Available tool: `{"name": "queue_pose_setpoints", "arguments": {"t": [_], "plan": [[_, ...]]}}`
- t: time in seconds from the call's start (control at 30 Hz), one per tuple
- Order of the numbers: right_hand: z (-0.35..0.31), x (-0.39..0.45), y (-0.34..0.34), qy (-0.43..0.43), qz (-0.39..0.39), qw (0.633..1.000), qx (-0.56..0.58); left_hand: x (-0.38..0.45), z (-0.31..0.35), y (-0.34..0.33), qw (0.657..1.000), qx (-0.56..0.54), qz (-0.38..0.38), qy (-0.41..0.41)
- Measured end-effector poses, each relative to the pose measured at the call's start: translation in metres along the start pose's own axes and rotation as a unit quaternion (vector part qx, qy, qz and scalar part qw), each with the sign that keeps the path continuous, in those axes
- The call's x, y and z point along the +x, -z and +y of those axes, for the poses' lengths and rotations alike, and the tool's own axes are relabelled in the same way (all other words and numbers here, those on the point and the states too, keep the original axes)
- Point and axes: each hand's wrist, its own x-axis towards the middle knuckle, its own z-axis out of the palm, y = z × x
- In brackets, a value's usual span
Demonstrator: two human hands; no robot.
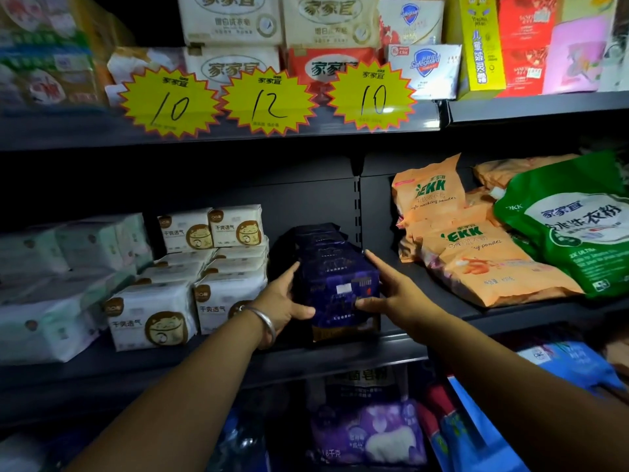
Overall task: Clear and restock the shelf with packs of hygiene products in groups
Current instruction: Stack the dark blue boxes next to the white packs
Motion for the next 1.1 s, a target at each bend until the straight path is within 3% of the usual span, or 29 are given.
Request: {"name": "queue_pose_setpoints", "arguments": {"t": [0.17,0.27,0.5,0.6,0.7,0.77,0.87,0.93,1.1], "plan": [[0.006,0.013,-0.005,-0.029,0.041,0.996,-0.070,0.009,-0.012,-0.003,0.997,0.072,0.032,0.004],[0.000,0.017,-0.005,-0.016,0.050,0.986,-0.157,0.020,-0.013,0.004,0.985,0.168,0.043,0.021],[0.004,0.020,0.004,0.003,0.091,0.924,-0.373,0.015,-0.012,-0.004,0.912,0.405,0.070,0.010],[0.001,0.017,-0.001,0.011,0.091,0.864,-0.495,0.007,-0.008,-0.006,0.873,0.482,0.071,0.021],[-0.004,0.010,-0.011,0.015,0.093,0.740,-0.666,-0.002,-0.006,-0.010,0.826,0.560,0.054,0.034],[-0.005,0.006,-0.015,0.001,0.090,0.685,-0.723,-0.009,-0.004,-0.014,0.790,0.610,0.033,0.050],[-0.012,-0.002,-0.020,-0.021,0.090,0.659,-0.746,-0.023,-0.006,-0.017,0.759,0.647,-0.007,0.073],[-0.015,-0.013,-0.025,-0.005,0.097,0.653,-0.751,-0.036,-0.009,-0.019,0.766,0.640,-0.001,0.062],[0.016,-0.065,-0.041,0.123,0.118,0.658,-0.733,-0.085,-0.044,-0.038,0.782,0.613,0.060,-0.099]]}}
